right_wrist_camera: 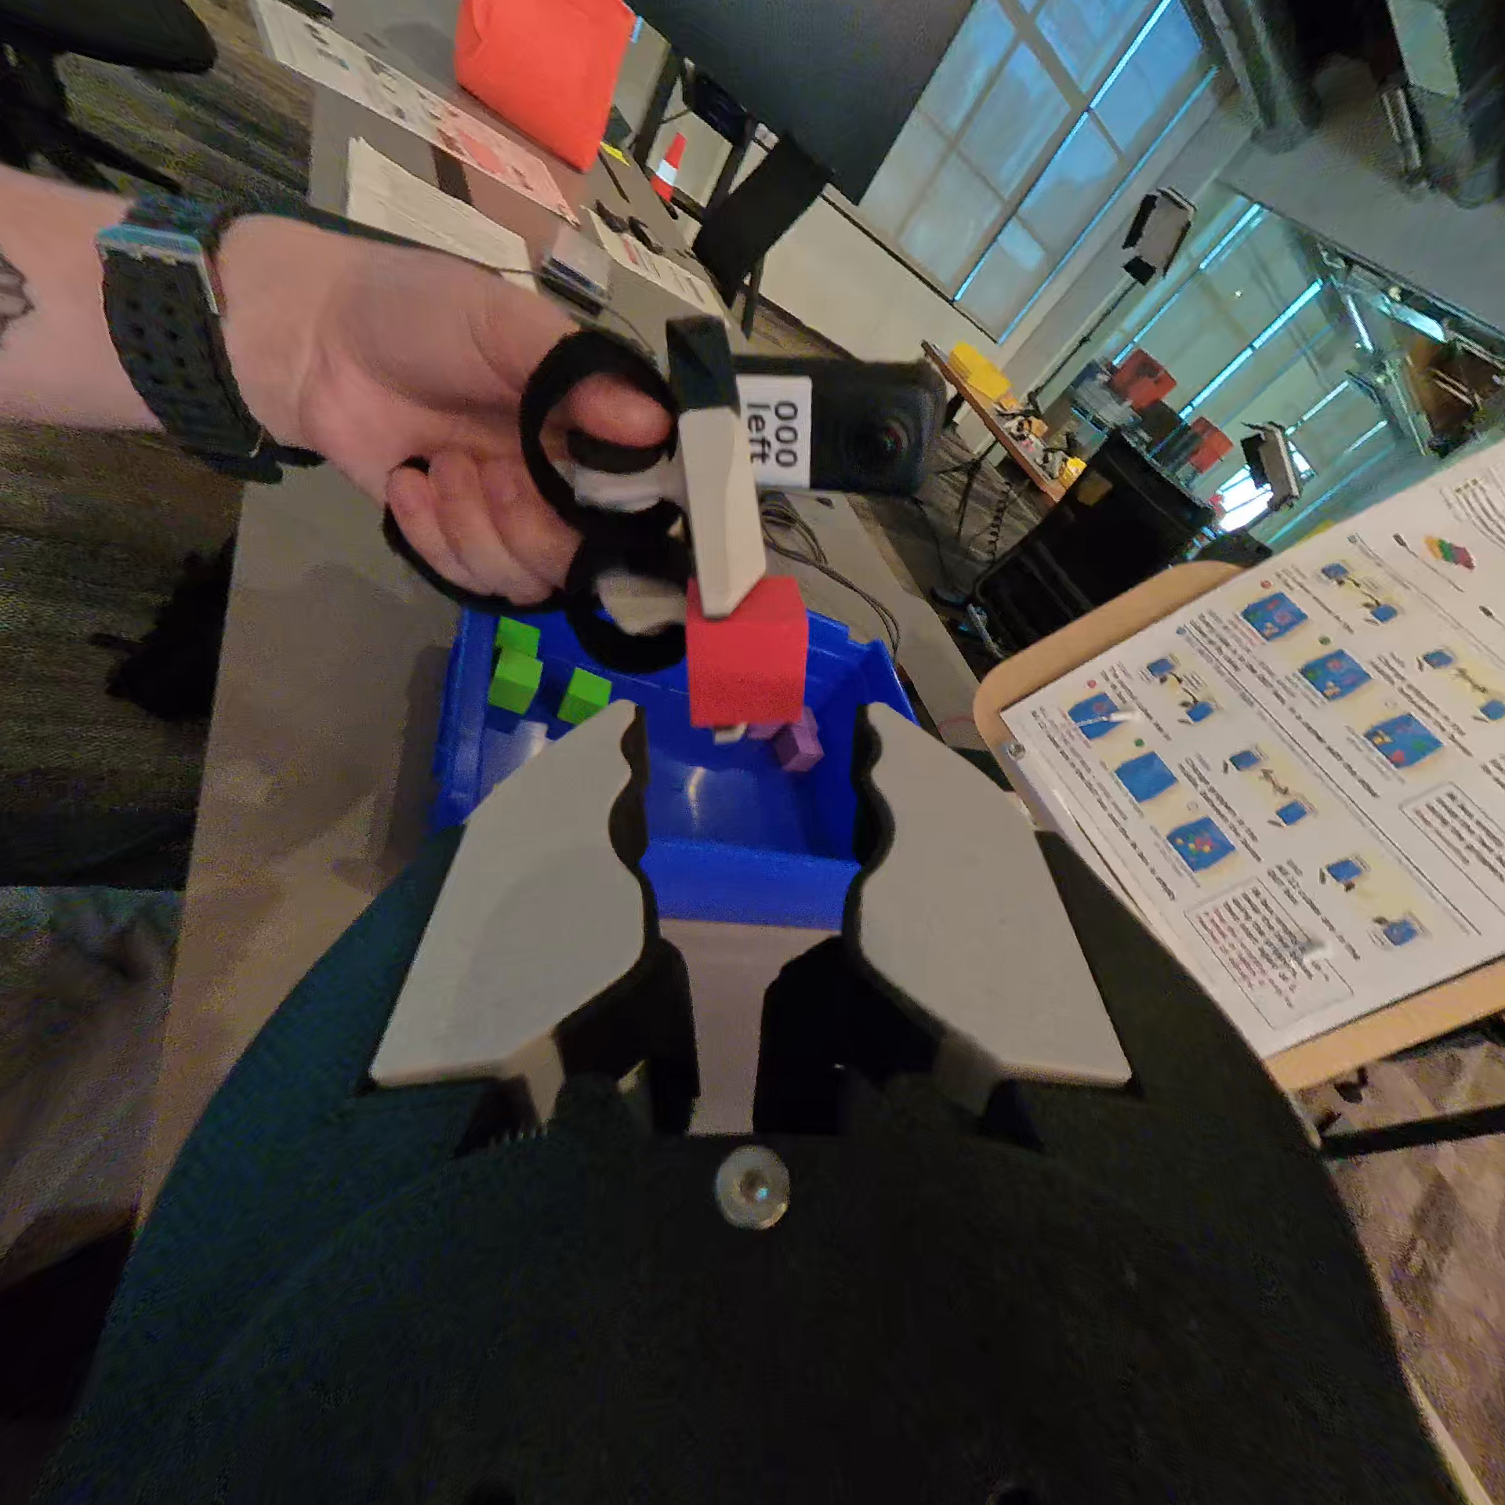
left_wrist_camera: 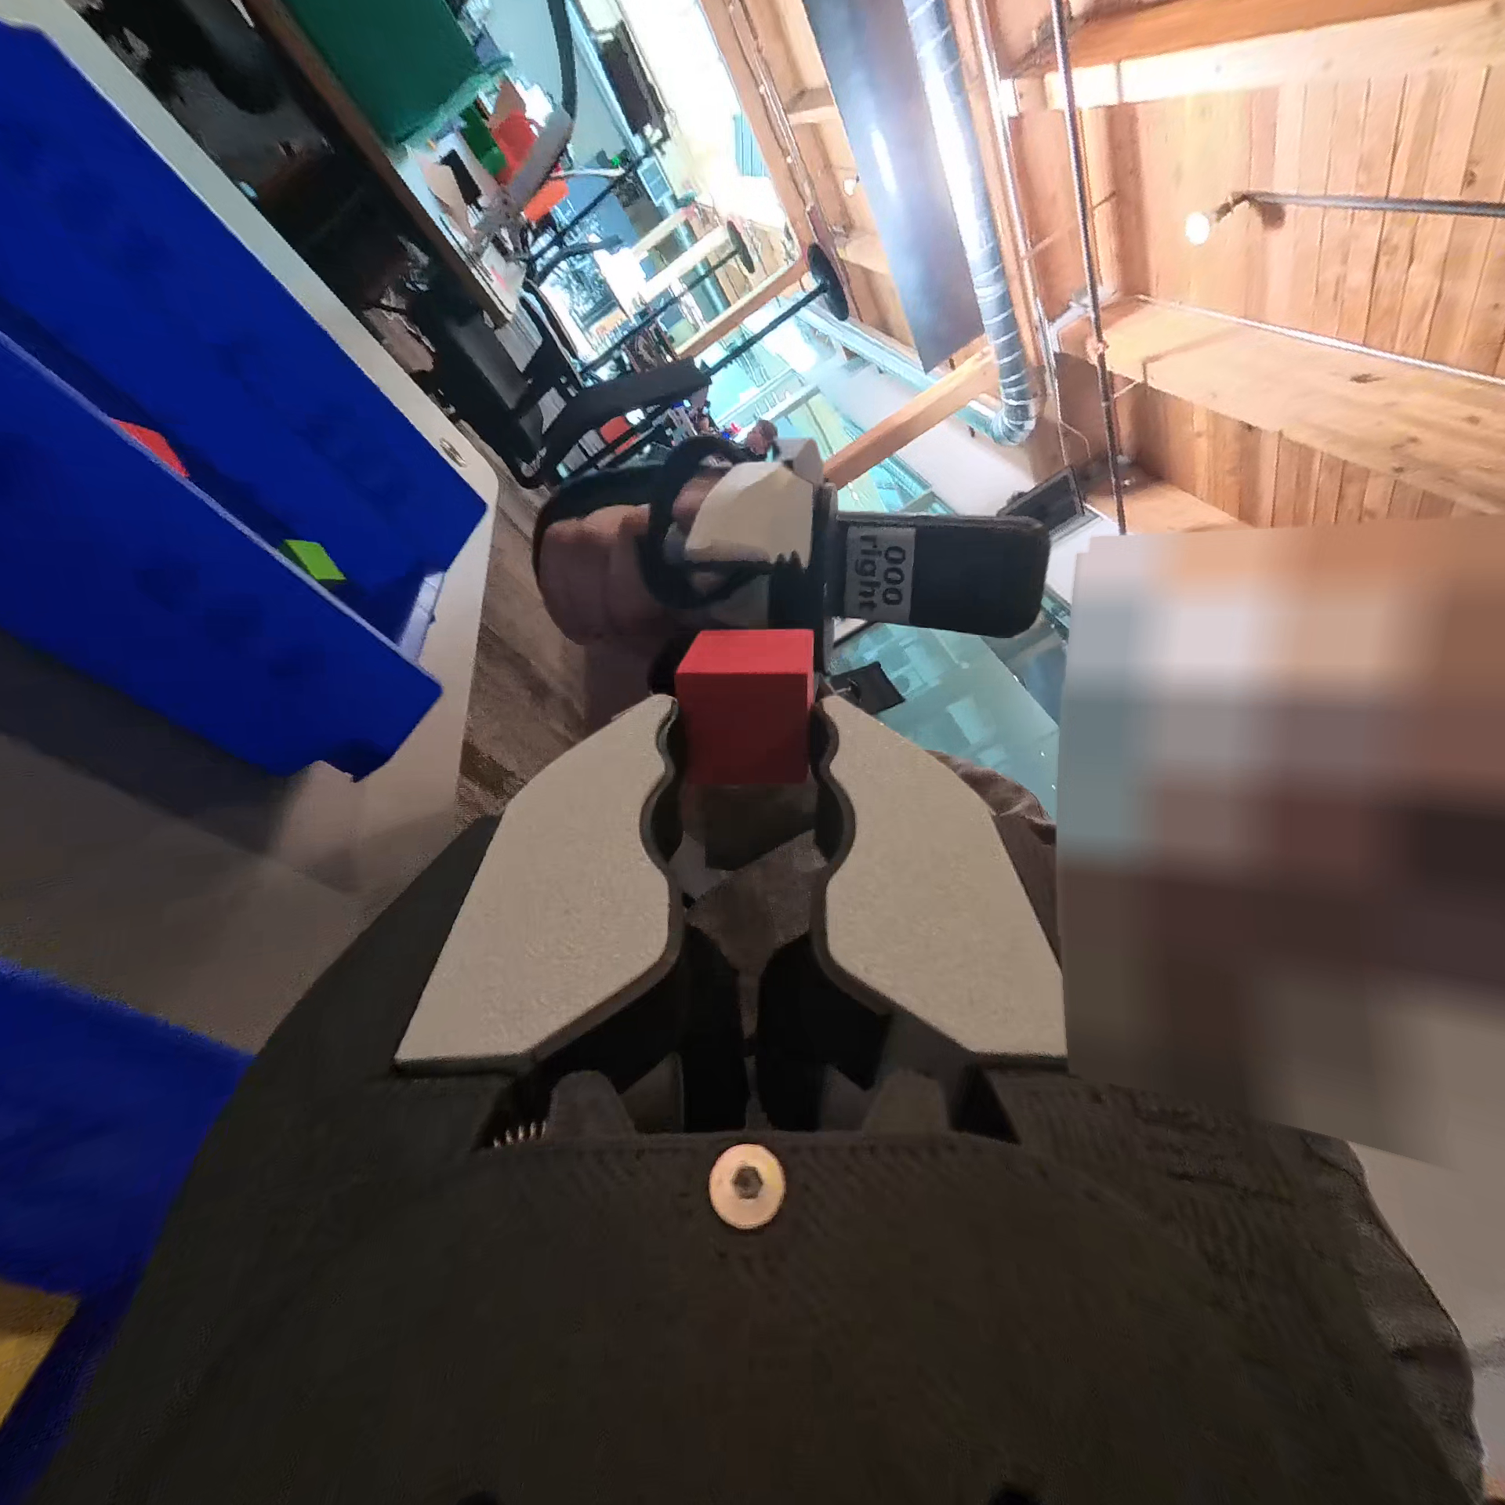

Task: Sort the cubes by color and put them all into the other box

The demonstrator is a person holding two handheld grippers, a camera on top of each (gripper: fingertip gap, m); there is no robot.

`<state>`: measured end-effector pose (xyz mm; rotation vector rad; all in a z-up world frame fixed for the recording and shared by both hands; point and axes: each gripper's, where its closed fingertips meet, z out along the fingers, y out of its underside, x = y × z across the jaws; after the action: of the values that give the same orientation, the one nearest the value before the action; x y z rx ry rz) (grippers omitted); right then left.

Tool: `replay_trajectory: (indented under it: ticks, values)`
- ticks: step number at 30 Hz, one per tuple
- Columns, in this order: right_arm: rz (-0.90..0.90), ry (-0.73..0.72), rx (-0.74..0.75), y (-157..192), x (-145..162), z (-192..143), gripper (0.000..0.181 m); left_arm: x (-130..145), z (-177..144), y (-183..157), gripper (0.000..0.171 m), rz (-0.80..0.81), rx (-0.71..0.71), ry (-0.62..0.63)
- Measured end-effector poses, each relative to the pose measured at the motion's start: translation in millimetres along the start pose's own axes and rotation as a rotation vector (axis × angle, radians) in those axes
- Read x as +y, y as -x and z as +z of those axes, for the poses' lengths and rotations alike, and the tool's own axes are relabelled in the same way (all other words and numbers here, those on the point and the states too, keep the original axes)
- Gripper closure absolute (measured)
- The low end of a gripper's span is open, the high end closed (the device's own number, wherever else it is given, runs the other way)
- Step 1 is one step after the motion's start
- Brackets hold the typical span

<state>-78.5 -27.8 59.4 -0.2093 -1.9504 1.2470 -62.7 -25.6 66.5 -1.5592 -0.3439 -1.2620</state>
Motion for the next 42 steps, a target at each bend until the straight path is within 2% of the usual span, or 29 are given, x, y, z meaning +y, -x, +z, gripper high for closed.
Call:
replay_trajectory:
  ticks: [5, 12, 15, 17, 20, 22, 27, 34, 38, 42]
  values:
    - [-0.041, -0.013, -0.029, 11, -11, 1, 0.152, 11, 17, -4, 0.141, -0.002, 0.033, 0.023]
    - [-0.085, 0.025, -0.002, 10, -5, -9, 0.153, 11, 25, 0, 0.142, 0.003, 0.052, 0.011]
    - [-0.076, 0.037, 0.026, 0, 1, -22, 0.153, 2, 22, 2, 0.136, 0.042, 0.003, -0.014]
    - [-0.047, 0.062, 0.047, -11, 11, -35, 0.153, -5, 16, 8, 0.135, 0.096, -0.117, -0.023]
    - [0.017, 0.129, 0.076, -30, 34, -55, 0.153, -10, -2, 34, 0.14, 0.23, -0.467, 0.052]
    - [0.068, 0.23, 0.085, -41, 59, -68, 0.153, -13, -14, 45, 0.143, 0.312, -0.658, 0.105]
    - [0.244, 0.548, 0.117, -64, 139, -104, 0.153, -19, -28, 52, 0.141, 0.412, -0.853, 0.129]
    - [0.545, 0.911, 0.136, -83, 238, -145, 0.152, -25, -54, 64, 0.121, 0.617, -1.195, 0.076]
    - [0.685, 1.045, 0.145, -95, 272, -141, 0.152, -27, -65, 65, 0.117, 0.699, -1.371, 0.054]
    - [0.809, 1.066, 0.057, -87, 280, -119, 0.152, -23, -71, 64, 0.117, 0.729, -1.458, 0.025]
